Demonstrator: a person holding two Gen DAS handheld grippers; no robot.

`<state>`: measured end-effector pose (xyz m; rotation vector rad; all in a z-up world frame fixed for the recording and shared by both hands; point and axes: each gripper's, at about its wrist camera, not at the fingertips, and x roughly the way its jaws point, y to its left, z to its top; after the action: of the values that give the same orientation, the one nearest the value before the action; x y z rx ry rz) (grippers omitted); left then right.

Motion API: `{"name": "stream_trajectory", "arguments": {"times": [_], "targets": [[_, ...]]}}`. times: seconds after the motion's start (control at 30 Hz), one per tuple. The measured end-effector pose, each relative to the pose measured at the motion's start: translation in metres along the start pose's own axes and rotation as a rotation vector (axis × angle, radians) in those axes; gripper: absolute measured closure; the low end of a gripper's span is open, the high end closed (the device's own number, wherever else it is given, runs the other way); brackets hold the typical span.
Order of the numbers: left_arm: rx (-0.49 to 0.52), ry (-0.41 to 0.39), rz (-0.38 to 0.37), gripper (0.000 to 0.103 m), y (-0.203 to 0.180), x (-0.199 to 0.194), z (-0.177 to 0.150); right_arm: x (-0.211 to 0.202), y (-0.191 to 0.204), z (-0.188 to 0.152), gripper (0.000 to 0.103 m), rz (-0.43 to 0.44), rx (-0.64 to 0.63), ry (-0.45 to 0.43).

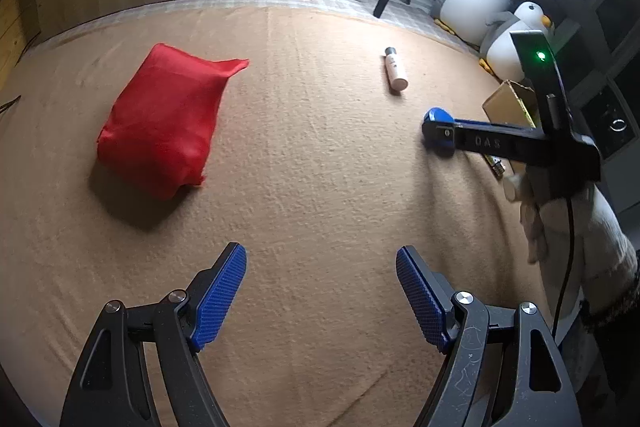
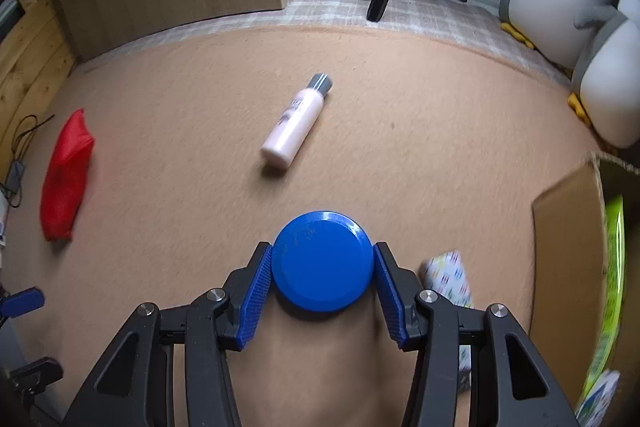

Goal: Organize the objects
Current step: 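Close the right tool on the blue round tin and lift it, then carry the blue tin with the right tool into the box and release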

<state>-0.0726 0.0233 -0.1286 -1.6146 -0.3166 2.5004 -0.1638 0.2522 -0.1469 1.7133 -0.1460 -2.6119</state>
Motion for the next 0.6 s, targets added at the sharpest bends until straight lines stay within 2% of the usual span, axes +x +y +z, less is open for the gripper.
{"name": "stream_trajectory", "arguments": {"times": [0.27,0.6], "targets": [[0.023,0.005,-0.015,0.023,-0.013,0.003,0.002,-0.035,-0.003,-0.023,0.057,0.055,0.049,-0.043],[0.06,0.001,-0.032,0.023,-0.035,0.005,0.003,-0.097,-0.022,-0.047,0.057,0.062,0.095,-0.139]]}}
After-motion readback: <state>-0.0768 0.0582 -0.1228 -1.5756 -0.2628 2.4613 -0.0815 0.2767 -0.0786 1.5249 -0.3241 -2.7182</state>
